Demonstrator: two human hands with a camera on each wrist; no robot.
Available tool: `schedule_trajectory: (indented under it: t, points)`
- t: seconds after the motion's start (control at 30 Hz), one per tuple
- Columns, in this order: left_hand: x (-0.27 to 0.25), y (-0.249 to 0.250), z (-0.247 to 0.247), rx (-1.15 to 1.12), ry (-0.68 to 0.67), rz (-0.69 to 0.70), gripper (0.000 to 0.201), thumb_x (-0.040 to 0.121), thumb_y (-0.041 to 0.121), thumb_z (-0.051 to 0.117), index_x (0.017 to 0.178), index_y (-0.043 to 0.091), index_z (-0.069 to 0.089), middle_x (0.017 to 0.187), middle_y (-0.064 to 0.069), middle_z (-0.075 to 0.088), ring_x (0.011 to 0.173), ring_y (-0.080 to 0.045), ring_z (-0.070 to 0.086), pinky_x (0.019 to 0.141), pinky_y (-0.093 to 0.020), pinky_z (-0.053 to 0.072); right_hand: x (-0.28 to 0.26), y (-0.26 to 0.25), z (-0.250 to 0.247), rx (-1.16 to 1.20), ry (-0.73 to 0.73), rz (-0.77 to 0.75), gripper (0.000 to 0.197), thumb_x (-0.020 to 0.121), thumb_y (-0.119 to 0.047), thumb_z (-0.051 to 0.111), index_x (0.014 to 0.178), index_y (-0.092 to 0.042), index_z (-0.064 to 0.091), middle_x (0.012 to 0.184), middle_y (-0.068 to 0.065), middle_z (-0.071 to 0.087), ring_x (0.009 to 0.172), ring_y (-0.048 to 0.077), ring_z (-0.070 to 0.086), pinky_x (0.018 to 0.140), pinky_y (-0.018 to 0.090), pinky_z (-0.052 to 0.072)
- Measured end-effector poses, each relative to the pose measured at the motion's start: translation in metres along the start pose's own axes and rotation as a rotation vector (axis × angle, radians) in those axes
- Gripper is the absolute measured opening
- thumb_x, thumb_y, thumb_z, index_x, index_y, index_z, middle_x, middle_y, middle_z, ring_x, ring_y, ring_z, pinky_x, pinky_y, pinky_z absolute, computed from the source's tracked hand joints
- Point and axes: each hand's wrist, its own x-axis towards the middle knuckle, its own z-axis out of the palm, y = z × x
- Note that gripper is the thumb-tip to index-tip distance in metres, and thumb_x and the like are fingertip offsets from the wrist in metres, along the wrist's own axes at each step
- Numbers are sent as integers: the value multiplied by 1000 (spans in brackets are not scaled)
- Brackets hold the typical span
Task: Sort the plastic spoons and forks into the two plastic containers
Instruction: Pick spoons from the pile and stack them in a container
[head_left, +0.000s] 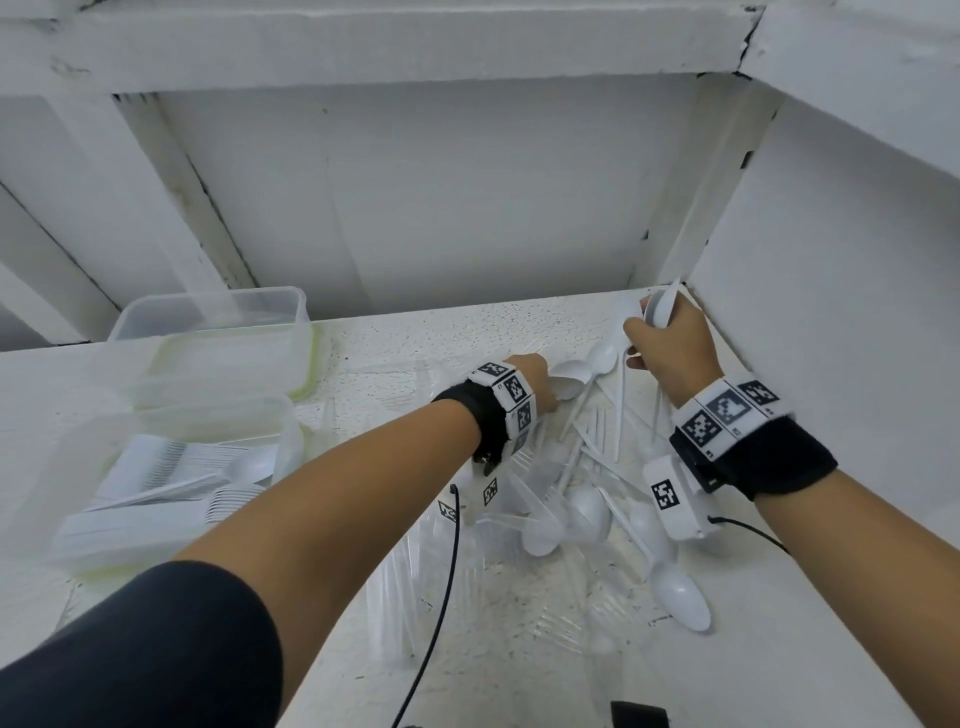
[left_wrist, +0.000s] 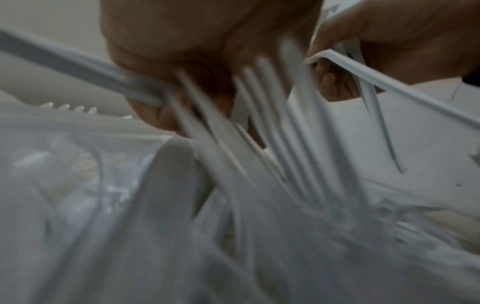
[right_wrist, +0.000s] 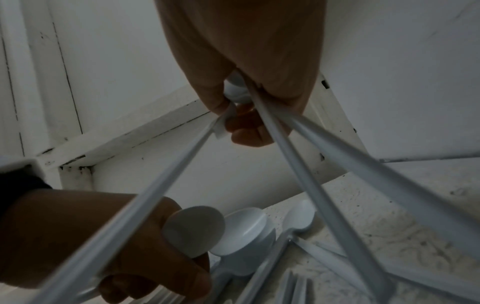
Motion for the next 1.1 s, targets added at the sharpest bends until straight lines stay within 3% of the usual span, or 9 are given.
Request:
schedule_trajectory:
  t: [0.1,0.17,0.27,0.37,0.53,0.77,0.9,1.0,1.1]
  points:
    - [0,-1,3,-39,8,-14,29,87,27,59,67,14,42,64,1,45,56,-14,45,50,-21,33,-4,3,2,12,-6,24,10,84,-2,50,85,-11,48,80,4,52,64,15,55,57,26,50]
    - [-2,0,4,-62,12,-6,31,86,28,59,65,17,40,63,2,45,56,-13,44,50,-21,33,-5,5,1,27,-7,36,9,84,-2,51,88,-10,48,84,8,54,66,18,57,58,28,50]
    - [-7,1,3,-53,8,25,25,86,25,59,67,16,45,64,2,47,68,-19,52,50,-20,33,-8,7,1,32,-2,41,10,84,-3,51,92,-9,49,87,11,55,66,20,57,60,29,52]
    - [-13,1,1,-46,17,58,12,86,23,57,84,11,55,64,1,49,71,-20,53,50,-20,34,-11,9,0,25,-3,45,10,84,-3,52,93,-8,51,90,14,56,71,24,59,65,34,56]
    - [-20,-3,-1,-56,57,68,20,87,20,55,99,7,63,81,-6,60,72,-20,55,51,-20,35,-14,9,1,32,6,44,10,85,-4,53,94,-7,52,91,14,58,74,25,61,65,33,56]
    - [-24,-5,-4,-218,87,98,21,87,23,57,101,7,62,87,-4,57,78,-19,53,56,-20,35,-20,4,-3,63,12,45,5,84,-4,54,89,-5,54,87,12,57,70,21,59,54,23,51]
    - [-32,-4,-19,-430,199,151,8,86,19,57,85,11,57,87,-6,60,78,-21,54,62,-28,38,-24,-4,-7,96,55,35,12,85,-6,55,78,-15,52,76,1,54,63,12,56,48,15,48]
    - [-49,-2,-40,-596,265,239,5,87,16,59,84,12,59,79,1,64,68,-8,55,63,-26,41,-28,-14,-8,160,68,15,4,87,-7,58,86,-10,55,73,1,56,60,8,57,49,15,48]
    - [-73,-3,-59,-773,282,295,4,91,16,57,93,14,60,74,5,63,53,6,50,49,-11,35,-33,-31,-6,261,42,2,8,87,-7,61,80,-9,58,74,6,59,62,12,60,59,21,53]
